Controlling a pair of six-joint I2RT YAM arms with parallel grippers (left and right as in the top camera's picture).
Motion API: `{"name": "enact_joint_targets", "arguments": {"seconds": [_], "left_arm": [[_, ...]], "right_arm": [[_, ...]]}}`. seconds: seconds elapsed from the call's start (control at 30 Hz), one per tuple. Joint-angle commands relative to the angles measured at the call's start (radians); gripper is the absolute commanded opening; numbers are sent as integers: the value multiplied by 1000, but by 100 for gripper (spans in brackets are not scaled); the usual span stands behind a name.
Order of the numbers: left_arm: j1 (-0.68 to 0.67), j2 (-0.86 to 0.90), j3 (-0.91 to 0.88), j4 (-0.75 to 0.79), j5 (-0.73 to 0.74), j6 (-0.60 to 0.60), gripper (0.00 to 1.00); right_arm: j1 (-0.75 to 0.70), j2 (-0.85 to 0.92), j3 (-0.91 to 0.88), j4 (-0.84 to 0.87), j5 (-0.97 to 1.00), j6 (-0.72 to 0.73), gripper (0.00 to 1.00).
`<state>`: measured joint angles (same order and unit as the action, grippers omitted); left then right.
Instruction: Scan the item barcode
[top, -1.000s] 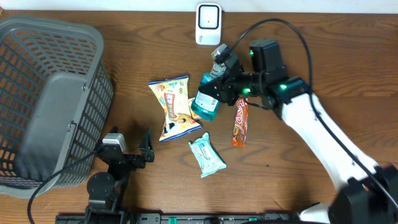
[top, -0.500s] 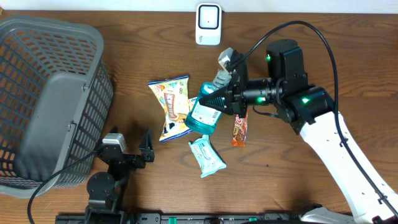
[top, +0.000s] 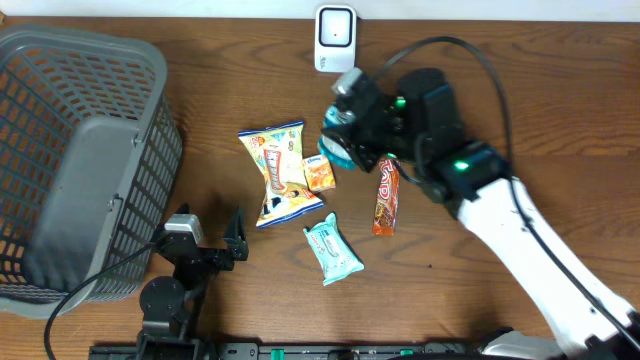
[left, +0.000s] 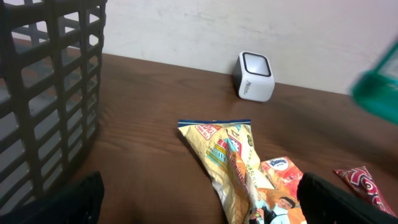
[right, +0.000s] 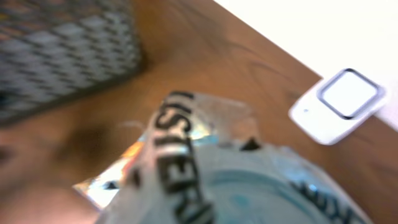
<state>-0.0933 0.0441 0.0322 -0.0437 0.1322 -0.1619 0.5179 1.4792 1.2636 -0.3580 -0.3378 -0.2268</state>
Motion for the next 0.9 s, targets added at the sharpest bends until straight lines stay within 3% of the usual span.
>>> {"name": "enact_joint_targets", "arguments": {"seconds": [0.0, 0.2, 0.5, 0.67, 0.87], "left_arm": [[4, -1, -28, -14, 6, -16, 98], [4, -1, -28, -14, 6, -16, 98], [4, -1, -28, -14, 6, -16, 98], [4, -1, -28, -14, 6, -16, 98], [4, -1, -28, -14, 6, -16, 98]], "right_arm": [[14, 105, 30, 70, 307, -60, 15], [15, 235, 32, 249, 515, -146, 14], [11, 361, 125, 425, 636, -291, 13], [11, 514, 331, 443, 696, -383, 14], [10, 787, 701, 428, 827, -525, 14]]}}
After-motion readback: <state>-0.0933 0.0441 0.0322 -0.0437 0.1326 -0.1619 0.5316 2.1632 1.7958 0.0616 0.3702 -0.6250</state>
